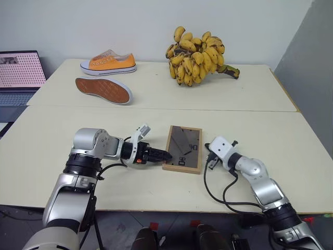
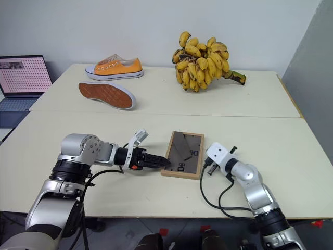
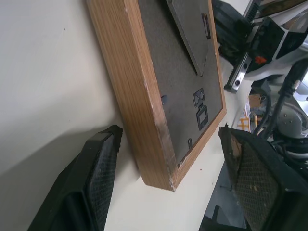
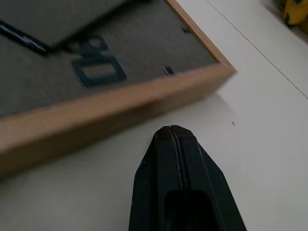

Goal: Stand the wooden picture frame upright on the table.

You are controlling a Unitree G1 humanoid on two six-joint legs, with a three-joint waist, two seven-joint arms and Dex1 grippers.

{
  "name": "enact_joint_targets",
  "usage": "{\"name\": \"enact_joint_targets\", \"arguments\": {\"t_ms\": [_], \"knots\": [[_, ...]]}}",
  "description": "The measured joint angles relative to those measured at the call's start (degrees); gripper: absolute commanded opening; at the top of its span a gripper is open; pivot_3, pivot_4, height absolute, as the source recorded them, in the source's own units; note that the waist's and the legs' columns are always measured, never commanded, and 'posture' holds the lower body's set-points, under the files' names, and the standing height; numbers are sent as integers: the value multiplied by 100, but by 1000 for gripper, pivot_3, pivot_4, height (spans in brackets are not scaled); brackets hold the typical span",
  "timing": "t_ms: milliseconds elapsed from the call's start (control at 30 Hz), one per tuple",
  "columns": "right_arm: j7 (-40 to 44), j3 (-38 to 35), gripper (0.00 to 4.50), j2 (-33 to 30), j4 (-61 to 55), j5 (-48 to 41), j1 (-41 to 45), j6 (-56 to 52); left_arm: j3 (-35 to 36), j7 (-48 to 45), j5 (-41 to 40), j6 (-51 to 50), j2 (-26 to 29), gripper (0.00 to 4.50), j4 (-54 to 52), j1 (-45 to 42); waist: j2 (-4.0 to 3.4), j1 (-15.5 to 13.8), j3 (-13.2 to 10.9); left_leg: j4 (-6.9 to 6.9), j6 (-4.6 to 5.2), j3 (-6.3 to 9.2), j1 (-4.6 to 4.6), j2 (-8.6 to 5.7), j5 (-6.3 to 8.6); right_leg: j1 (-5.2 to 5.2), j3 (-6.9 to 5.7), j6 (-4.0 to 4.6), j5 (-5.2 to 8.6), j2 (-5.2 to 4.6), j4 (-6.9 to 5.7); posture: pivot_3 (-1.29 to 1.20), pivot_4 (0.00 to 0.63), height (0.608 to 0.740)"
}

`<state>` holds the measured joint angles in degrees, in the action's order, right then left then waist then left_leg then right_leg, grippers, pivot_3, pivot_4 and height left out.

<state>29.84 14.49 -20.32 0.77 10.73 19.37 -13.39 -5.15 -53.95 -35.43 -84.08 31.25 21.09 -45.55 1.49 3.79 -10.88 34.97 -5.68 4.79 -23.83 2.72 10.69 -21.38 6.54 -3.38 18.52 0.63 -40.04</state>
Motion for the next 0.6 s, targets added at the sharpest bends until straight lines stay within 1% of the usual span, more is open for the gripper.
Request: {"name": "enact_joint_targets", "arguments": {"t_ms": [300, 600], "knots": [[-18, 27, 0, 188, -35, 30, 75, -245, 99, 95, -2, 74, -117, 3460, 224, -84, 0, -15, 0, 0, 0, 0, 0, -1, 0, 1, 0, 0, 0, -1, 0, 0, 150, 740], [-165, 40, 0, 519, 45, 32, 277, -480, 297, 258, -2, 68, -274, 3460, 333, -112, 0, -18, 0, 0, 0, -1, -3, -2, 0, -2, 0, 0, 0, -2, 0, 0, 150, 740]]}}
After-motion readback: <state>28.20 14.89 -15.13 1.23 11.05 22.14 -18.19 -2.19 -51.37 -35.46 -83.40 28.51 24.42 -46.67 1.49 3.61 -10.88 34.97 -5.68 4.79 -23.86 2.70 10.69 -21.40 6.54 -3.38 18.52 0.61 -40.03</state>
